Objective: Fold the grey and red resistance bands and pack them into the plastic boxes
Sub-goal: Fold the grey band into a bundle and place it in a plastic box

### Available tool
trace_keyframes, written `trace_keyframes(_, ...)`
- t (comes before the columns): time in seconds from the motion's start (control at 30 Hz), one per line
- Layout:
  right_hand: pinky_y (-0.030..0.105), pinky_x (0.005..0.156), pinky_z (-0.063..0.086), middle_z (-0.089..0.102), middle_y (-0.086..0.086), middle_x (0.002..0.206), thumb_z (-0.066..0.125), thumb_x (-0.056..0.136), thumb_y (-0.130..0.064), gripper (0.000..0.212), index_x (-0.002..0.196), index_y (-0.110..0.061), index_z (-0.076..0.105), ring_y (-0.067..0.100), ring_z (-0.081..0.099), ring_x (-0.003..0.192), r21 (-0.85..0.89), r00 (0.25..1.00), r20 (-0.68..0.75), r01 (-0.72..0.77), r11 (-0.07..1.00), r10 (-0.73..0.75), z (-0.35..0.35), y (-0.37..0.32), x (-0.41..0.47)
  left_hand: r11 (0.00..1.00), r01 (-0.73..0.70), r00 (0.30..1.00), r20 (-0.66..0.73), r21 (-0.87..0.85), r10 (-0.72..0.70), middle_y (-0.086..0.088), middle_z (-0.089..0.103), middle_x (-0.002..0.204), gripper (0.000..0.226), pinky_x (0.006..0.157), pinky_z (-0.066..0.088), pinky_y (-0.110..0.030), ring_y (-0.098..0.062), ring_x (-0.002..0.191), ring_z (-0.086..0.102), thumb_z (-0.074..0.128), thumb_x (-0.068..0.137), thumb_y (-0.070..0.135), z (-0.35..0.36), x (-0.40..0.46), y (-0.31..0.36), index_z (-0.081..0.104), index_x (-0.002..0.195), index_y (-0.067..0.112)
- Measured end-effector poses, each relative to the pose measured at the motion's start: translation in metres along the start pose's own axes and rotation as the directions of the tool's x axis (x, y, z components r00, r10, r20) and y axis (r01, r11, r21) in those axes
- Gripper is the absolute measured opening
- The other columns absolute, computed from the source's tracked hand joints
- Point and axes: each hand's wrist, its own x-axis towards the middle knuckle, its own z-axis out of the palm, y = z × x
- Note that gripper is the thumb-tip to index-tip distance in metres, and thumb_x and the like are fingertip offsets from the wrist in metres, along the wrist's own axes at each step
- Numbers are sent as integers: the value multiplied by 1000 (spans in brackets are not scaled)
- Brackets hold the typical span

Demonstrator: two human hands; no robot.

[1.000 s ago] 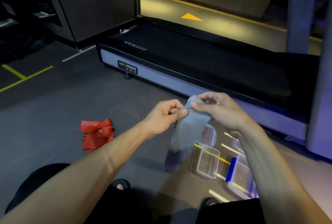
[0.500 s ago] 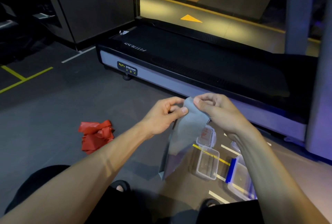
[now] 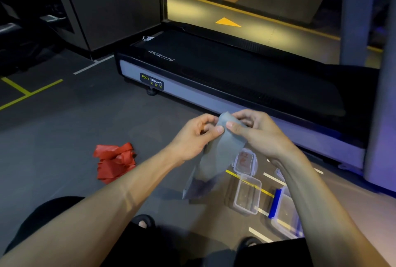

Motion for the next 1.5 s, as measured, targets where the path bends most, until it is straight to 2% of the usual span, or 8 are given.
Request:
trace_keyframes(0.3,32,79,51,75,3,95,73,94,-30,17,107,-19,72,11,69,83,92,999,-34,-22,996,25,-2,1,3,999,31,999,32,-20,-30,-22,73,93,19,85,53,-39,-24,88,67,65,95,20,-1,0,-2,68,113,14)
trace_keyframes(0.5,31,67,48,73,1,78,59,103,-33,22,98,-14,71,11,62,68,59,1000,-24,9,998,-7,-2,0,0,999,-5,998,64,-38,8,-51,57,99,34,91,52,-46,-31,92,63,67,95,32,-2,4,-1,67,128,22)
trace_keyframes(0.7,39,69,50,71,19,82,45,108,-38,39,96,-11,70,19,61,69,-65,999,-1,40,997,-40,0,7,0,999,-9,1000,26,-31,10,-6,73,81,14,77,55,-28,-13,78,68,61,101,12,0,2,0,69,112,15)
trace_keyframes(0.87,49,85,55,76,-2,93,55,86,-67,50,101,-23,72,15,69,87,-87,997,70,20,996,-14,-2,5,-1,1000,-26,998,-51,0,26,-19,70,80,7,72,53,-33,-21,76,66,64,99,15,2,0,3,68,103,11)
trace_keyframes(0.97,50,88,56,76,-5,97,67,78,-63,43,101,-27,74,14,71,92,-74,997,64,45,996,-41,1,5,-2,999,-19,999,-47,-40,17,-35,70,95,15,77,54,-39,-29,83,66,65,98,19,4,0,2,66,107,7)
trace_keyframes(1.1,53,86,57,77,0,91,67,89,-51,32,97,-22,76,16,72,83,-29,999,2,36,999,-36,1,2,-1,999,14,1000,12,-46,-13,-15,74,89,26,82,55,-40,-25,87,69,65,95,23,0,2,-3,66,116,8)
trace_keyframes(1.27,54,88,55,78,7,92,65,96,-47,27,101,-21,72,18,68,82,2,999,-32,15,1000,-15,0,2,0,1000,2,1000,14,-18,-2,4,74,81,16,74,54,-23,-8,77,67,56,103,6,0,3,-4,64,115,1)
trace_keyframes(1.5,41,71,44,65,25,84,52,83,-73,54,96,-23,69,20,55,73,-44,998,-30,47,998,-48,0,4,2,1000,-6,1000,15,-29,6,-8,75,101,27,88,53,-27,-16,96,69,55,104,8,1,3,1,62,129,3)
